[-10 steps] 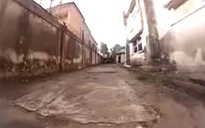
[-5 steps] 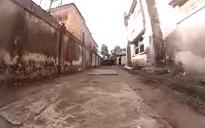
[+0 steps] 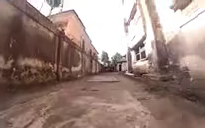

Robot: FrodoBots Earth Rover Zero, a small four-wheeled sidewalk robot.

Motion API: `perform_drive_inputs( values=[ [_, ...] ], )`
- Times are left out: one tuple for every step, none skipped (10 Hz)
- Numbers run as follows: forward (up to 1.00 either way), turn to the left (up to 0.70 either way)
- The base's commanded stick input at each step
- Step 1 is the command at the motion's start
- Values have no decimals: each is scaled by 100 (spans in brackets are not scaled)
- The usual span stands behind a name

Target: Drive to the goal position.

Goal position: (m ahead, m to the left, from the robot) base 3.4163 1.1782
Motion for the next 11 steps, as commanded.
perform_drive_inputs(
  values=[
    [65,-22],
    [65,-29],
    [65,-5],
    [65,1],
    [65,1],
    [65,1],
    [65,1],
    [65,-2],
    [65,-5],
    [65,-9],
    [65,-14]
  ],
)
